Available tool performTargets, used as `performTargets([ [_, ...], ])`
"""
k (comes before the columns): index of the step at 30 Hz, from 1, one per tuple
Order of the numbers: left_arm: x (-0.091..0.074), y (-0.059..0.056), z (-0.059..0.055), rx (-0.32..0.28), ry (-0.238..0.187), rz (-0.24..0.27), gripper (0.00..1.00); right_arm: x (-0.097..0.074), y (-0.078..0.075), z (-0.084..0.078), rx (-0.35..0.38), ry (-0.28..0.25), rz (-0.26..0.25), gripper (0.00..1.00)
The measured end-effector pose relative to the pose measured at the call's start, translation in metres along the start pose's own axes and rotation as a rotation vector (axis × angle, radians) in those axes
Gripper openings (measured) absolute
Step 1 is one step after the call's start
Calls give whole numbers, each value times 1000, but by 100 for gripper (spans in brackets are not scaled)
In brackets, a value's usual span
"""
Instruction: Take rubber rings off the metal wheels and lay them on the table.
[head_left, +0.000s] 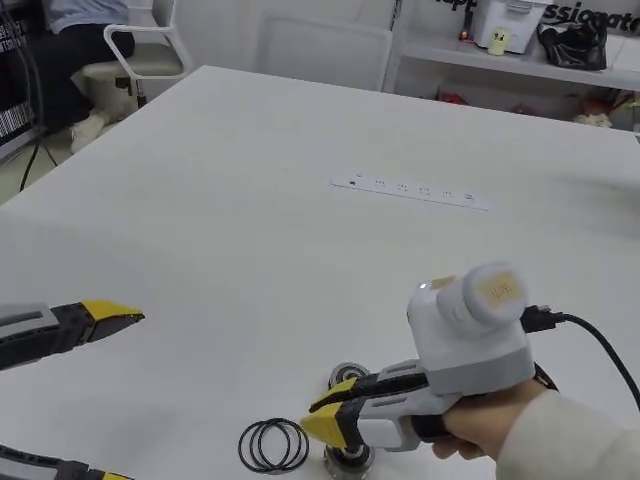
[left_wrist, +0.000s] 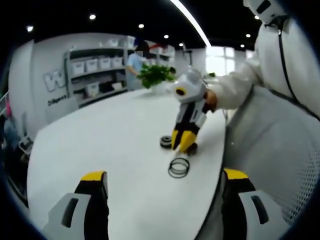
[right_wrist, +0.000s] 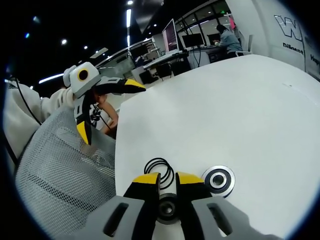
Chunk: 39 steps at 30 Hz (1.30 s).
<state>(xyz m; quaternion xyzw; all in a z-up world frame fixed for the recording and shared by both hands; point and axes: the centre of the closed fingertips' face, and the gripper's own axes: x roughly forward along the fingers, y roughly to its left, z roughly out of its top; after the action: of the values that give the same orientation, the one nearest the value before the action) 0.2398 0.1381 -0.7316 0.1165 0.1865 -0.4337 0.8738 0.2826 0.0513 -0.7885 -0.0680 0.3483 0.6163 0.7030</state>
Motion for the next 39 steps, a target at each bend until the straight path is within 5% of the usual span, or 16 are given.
performTargets([
  [17,2,16,20,54,-7,-10,95,-27,-29,15,32,-94,-91,13],
  [39,44,20,68,174,-47,-112,85,-48,-51,6,-22,-127,-132,17],
])
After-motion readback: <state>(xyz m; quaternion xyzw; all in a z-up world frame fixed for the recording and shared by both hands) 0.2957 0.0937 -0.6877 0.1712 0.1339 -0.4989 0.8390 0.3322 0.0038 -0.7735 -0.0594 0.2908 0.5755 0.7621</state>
